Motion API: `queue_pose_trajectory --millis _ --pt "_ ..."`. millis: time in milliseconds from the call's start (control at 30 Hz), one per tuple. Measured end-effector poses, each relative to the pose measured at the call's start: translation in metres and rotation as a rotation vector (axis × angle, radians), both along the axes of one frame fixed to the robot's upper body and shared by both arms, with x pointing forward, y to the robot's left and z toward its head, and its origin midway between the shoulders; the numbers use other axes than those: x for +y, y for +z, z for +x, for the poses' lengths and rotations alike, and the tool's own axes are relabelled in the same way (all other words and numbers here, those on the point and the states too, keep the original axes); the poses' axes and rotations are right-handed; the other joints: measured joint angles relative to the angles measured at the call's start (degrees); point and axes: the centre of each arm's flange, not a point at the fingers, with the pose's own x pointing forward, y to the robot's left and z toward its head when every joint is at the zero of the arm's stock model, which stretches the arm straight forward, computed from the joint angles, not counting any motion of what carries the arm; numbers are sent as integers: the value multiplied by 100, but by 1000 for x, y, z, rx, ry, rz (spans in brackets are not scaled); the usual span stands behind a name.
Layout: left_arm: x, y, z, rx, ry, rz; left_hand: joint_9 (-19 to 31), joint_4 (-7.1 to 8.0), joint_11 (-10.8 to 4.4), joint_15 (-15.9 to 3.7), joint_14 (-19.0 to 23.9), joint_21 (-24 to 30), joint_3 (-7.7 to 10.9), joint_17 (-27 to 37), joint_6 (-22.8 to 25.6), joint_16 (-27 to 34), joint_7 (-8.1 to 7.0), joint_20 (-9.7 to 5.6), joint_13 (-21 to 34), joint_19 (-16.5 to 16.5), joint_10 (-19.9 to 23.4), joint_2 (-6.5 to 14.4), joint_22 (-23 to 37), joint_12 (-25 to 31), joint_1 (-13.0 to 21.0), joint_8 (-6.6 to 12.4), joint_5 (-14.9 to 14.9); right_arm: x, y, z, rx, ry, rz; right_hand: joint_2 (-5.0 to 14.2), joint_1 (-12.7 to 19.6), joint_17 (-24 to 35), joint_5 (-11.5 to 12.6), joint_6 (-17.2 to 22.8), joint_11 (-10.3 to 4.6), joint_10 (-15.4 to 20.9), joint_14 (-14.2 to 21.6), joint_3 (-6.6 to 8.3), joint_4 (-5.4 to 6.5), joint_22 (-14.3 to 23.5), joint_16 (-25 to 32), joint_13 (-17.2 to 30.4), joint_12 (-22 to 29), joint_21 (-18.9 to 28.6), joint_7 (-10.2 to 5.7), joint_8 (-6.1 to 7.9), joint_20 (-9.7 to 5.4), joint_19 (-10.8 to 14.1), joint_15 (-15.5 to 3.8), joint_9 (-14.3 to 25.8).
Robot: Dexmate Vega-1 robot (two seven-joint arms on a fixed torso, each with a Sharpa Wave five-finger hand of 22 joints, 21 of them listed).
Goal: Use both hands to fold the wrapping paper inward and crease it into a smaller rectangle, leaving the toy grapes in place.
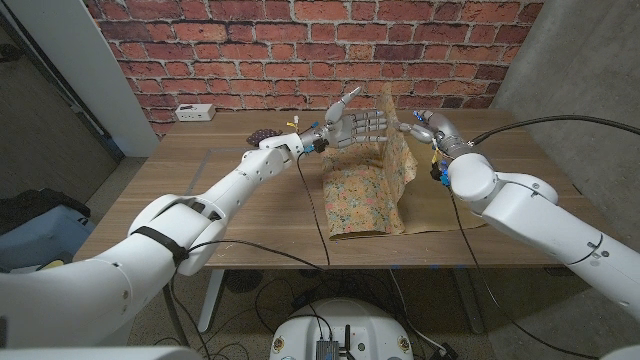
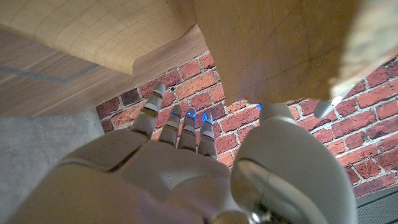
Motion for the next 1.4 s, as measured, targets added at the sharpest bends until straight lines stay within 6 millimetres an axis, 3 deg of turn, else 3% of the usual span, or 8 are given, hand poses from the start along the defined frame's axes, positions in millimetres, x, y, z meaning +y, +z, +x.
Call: queue_pose_trajectory --millis 67,100,233,633,1000,1100,1267,1400 --pt "-2 -1 2 8 2 1 0 24 -13 0 0 -28 -24 0 12 0 -12 -17 0 -30 -14 29 0 0 -30 0 0 -12 6 -4 -57 -91 -10 95 96 -29 -43 167 -34 21 -53 69 -65 -8 0 -9 7 0 -37 44 -46 -46 -33 0" --pt "-3 0 3 -3 4 6 0 26 -32 -24 -24 -56 -22 0 38 0 -38 -37 0 -80 -33 30 0 0 -30 0 0 4 -6 -2 -57 -97 -15 132 135 -46 -65 264 -72 60 -60 96 -91 -13 0 -15 33 0 -51 44 -54 -54 -43 0" --pt "-6 1 5 -16 6 16 0 72 -91 -41 -102 -111 -23 0 103 0 -102 -80 0 -190 -21 75 0 0 -76 0 0 9 -12 -6 -149 -217 -52 167 339 -88 -109 627 -153 268 55 182 -178 -16 50 -17 95 50 -131 132 -91 -17 -158 0" --pt "-25 -1 18 -23 38 77 1 147 -155 -80 -268 -327 -76 0 195 0 -195 3 1 -583 -138 178 28 0 -178 0 0 26 -8 -28 -394 -405 -189 129 419 -112 -193 1006 -348 461 160 241 -143 -15 52 -16 112 50 -239 176 -334 21 -383 -1" --pt "-36 -5 23 -20 95 138 1 177 -176 -41 -512 -472 -92 0 162 -26 -227 47 1 -846 -278 234 27 0 -234 -24 0 33 -7 -35 -478 -400 -258 160 449 -98 -277 1238 -316 677 362 329 -102 -15 139 -16 154 158 -212 176 -514 252 -529 -1" --pt "-36 -3 23 -41 101 151 1 212 -238 -95 -412 -472 -53 0 193 19 -258 17 1 -815 -181 372 32 48 -171 -24 -2 34 -7 -35 -477 -385 -266 163 446 -98 -277 1277 -293 714 416 352 -79 -15 172 -16 154 183 -191 176 -526 278 -512 -1" --pt "-34 1 19 -114 94 179 1 74 -363 -202 -121 -534 133 -27 485 86 -302 -67 1 -731 322 672 55 194 129 26 -39 36 -8 -29 -450 -345 -273 207 402 -71 -276 1338 -298 770 479 376 -55 -14 172 -16 154 183 -191 176 -526 339 -512 -1" --pt "-24 7 17 -216 106 219 1 -33 -430 -216 -90 -595 275 -27 663 90 -325 -153 16 -776 435 865 52 194 376 45 -67 36 -9 -20 -417 -313 -271 278 392 -71 -276 1338 -282 786 484 399 -32 -14 194 -16 154 183 -191 176 -526 339 -507 -1"
